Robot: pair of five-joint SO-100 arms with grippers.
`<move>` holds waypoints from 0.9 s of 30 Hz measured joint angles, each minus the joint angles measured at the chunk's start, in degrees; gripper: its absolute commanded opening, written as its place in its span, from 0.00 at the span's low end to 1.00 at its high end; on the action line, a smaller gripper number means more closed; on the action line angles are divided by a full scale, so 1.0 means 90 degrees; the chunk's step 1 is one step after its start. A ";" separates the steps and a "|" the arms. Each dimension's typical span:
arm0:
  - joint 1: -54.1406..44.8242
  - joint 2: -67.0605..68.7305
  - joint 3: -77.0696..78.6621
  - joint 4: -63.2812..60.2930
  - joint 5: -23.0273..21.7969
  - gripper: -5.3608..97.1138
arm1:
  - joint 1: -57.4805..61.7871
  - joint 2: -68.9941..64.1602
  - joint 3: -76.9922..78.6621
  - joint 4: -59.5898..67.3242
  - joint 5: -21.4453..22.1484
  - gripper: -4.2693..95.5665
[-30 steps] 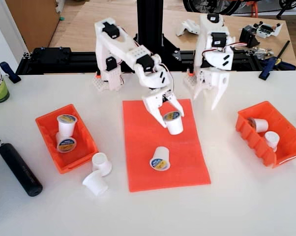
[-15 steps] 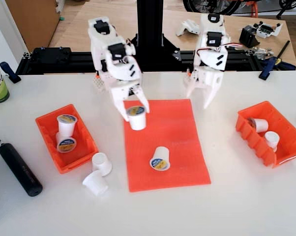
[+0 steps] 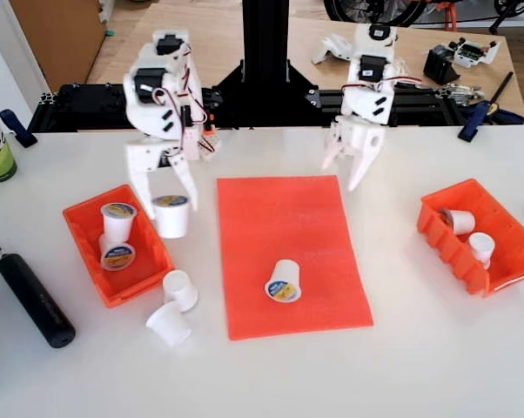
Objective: Sort the coffee pods, blue into left, red into right
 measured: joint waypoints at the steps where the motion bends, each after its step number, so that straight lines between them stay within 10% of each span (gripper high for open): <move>1: 0.0117 -0.0029 0.0000 -0.0117 -0.0156 0.28 | 0.0029 0.0000 0.0000 0.0000 -0.0020 0.38; 19: 0.0898 -0.0479 -0.0010 -0.0898 -0.0830 0.39 | 0.0469 0.0010 0.0000 0.0049 -0.0098 0.38; 27: -0.1221 -0.0625 0.0049 -0.0742 0.0029 0.39 | 0.0596 0.0010 0.0000 0.0049 -0.0410 0.38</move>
